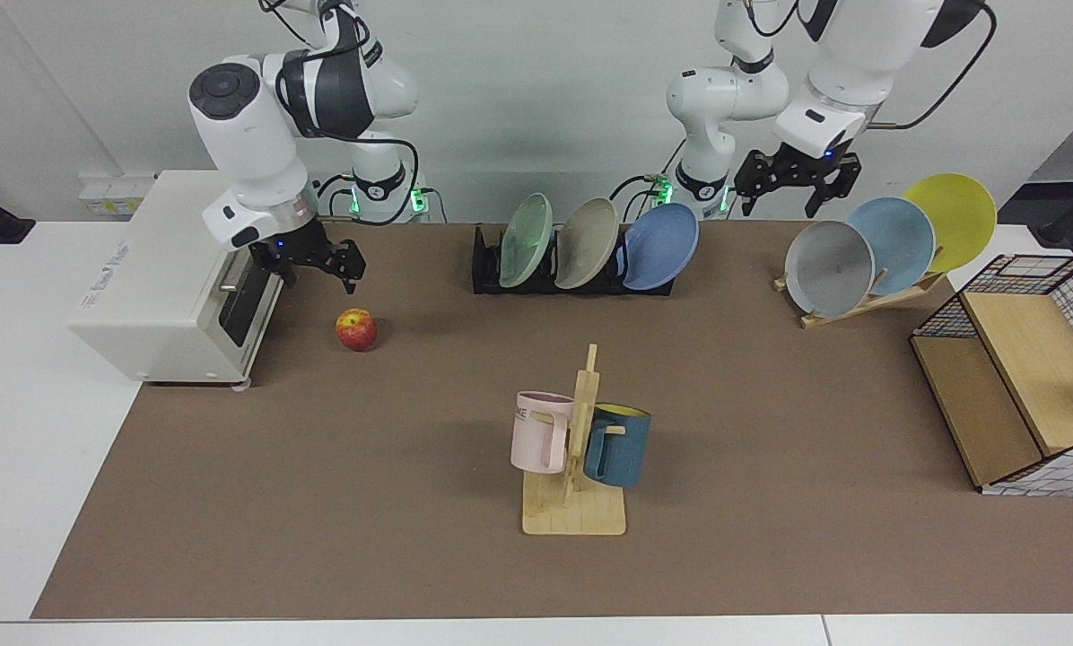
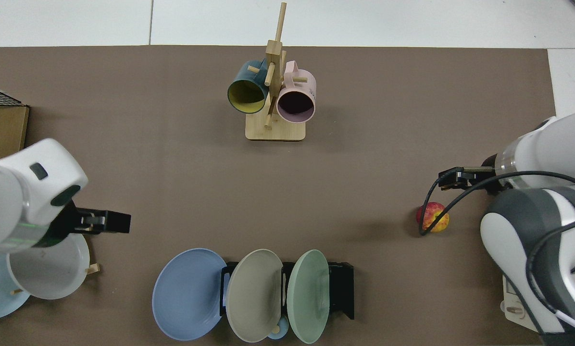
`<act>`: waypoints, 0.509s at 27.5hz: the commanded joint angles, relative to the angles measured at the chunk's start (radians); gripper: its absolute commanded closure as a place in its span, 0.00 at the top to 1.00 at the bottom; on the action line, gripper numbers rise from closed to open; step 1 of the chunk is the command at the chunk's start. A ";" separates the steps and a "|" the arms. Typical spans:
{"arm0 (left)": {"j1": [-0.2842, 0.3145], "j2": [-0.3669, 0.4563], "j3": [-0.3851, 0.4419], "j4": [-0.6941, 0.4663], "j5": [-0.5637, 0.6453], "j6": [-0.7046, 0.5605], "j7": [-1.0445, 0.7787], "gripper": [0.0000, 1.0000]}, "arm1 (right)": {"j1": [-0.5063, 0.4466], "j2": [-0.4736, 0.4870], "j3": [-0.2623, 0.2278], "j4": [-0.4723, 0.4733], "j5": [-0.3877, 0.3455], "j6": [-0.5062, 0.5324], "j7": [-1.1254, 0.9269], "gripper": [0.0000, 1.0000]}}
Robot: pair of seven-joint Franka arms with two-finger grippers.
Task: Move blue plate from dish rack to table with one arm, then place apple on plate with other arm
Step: 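Reach the left gripper to the blue plate while the right gripper reaches the apple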
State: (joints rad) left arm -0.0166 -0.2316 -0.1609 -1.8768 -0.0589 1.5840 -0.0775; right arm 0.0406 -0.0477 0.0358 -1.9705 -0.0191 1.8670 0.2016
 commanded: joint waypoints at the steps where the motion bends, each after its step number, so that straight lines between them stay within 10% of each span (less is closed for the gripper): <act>1: -0.011 -0.161 0.003 -0.244 -0.062 0.067 0.045 1.00 | 0.005 -0.023 0.001 -0.157 -0.012 0.133 0.038 1.00; 14: -0.006 -0.198 -0.094 -0.499 -0.068 0.188 0.048 0.99 | 0.035 0.034 -0.001 -0.298 -0.018 0.336 0.045 1.00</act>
State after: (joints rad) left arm -0.0214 -0.3766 -0.2403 -2.2867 -0.1063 1.7313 -0.0441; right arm 0.0733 -0.0230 0.0360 -2.2380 -0.0194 2.1696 0.2313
